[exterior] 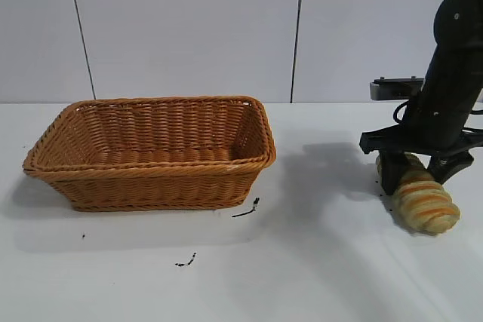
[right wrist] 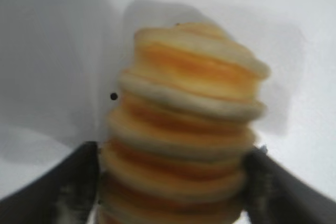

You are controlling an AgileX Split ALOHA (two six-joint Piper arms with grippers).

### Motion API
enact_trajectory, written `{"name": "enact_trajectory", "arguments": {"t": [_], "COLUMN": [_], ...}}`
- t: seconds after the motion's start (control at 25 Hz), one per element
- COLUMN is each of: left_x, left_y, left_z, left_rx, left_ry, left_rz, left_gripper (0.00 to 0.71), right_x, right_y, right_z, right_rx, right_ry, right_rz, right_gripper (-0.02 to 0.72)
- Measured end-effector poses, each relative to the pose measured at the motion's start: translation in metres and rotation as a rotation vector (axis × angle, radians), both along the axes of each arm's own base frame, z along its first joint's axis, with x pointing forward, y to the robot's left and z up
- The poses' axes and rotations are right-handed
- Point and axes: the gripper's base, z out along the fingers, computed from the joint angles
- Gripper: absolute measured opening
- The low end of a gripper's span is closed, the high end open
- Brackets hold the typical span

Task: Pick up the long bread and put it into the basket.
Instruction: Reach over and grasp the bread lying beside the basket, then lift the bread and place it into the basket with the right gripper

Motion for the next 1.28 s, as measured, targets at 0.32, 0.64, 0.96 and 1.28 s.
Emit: {"name": "enact_trajectory", "arguments": {"t": [0.32,0.64,0.96,1.28], "left_x": [0.0,0.0,0.0,0.0], "left_y": [0.0,0.0,0.0,0.0], "left_z": [0.0,0.0,0.0,0.0], "left_rx": [0.0,0.0,0.0,0.0], "left_ry": [0.0,0.0,0.0,0.0], "left_rz": [0.0,0.0,0.0,0.0], "left_gripper": [0.696,0.696,0.696,0.696], "right_x": [0.01,0.026,0.046,0.04], "right_y": [-0.001,0.002,0.065,0.179], "right_z": [0.112,0.18,0.191,0.172], "right_rx": [-0.02,-0.012,-0.056,-0.104], "right_ry": [-0.112,-0.2,-0.259,-0.386], "right_rz": [0.016,0.079,0.414,0.872], "right_gripper": [0.145,0.144,0.144,0.143]}}
